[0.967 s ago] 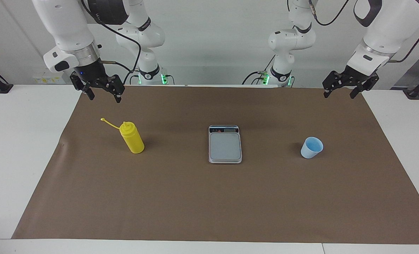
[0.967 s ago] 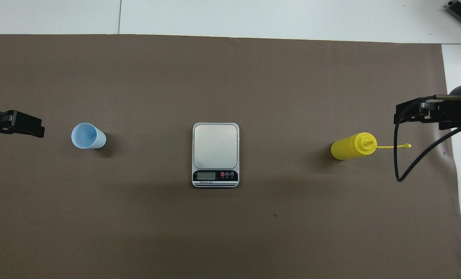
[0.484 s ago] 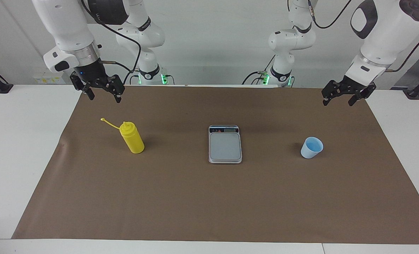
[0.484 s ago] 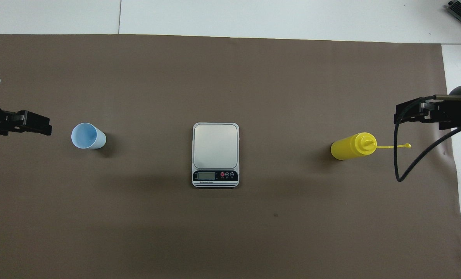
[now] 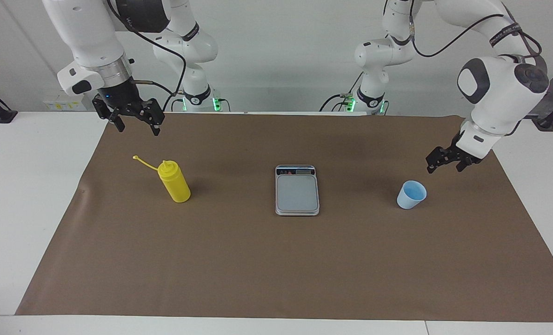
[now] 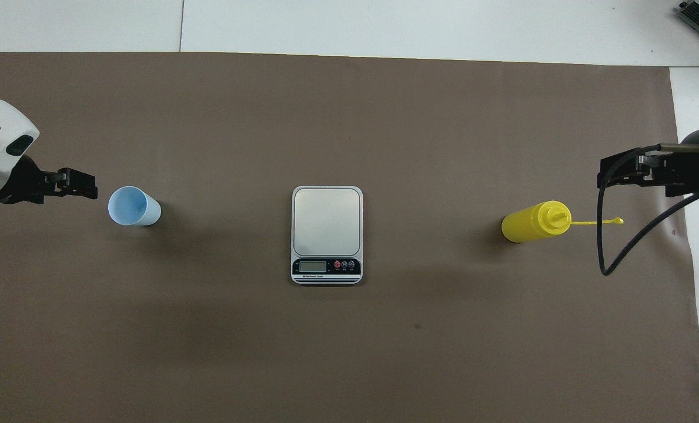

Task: Pour seasoning into cup on scale with both arms
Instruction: 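Grasp the light-blue cup with the left gripper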

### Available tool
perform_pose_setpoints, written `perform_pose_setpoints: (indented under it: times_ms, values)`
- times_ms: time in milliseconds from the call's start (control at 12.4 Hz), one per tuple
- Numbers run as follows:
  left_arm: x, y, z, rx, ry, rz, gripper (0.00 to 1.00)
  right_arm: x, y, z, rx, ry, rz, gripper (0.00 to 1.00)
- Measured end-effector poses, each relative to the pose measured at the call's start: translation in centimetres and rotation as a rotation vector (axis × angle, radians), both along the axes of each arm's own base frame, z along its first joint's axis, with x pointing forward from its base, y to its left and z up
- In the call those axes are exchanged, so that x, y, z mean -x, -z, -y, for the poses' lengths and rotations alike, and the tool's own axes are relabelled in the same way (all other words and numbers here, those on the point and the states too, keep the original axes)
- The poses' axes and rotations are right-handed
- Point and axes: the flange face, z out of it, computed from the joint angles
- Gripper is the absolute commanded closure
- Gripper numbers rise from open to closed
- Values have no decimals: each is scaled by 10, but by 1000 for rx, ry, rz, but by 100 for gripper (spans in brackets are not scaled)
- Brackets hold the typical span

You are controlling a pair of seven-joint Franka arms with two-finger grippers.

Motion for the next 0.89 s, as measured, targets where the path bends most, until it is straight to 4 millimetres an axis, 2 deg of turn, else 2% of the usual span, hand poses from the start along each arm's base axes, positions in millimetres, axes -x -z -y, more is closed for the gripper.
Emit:
perform_pose_setpoints:
  times_ms: [161, 484, 725, 887]
  values:
    - [-2, 30, -2, 21, -58, 17, 0, 0, 0, 0, 0, 0, 0, 0]
    - [6, 76, 14, 42, -135, -3, 0, 0, 0, 0, 0, 0, 0, 0]
    - [16, 96, 16, 40, -142, -19, 0, 0, 0, 0, 0, 0, 0, 0]
    - [18, 101, 16, 39, -143, -20, 0, 0, 0, 0, 0, 0, 0, 0]
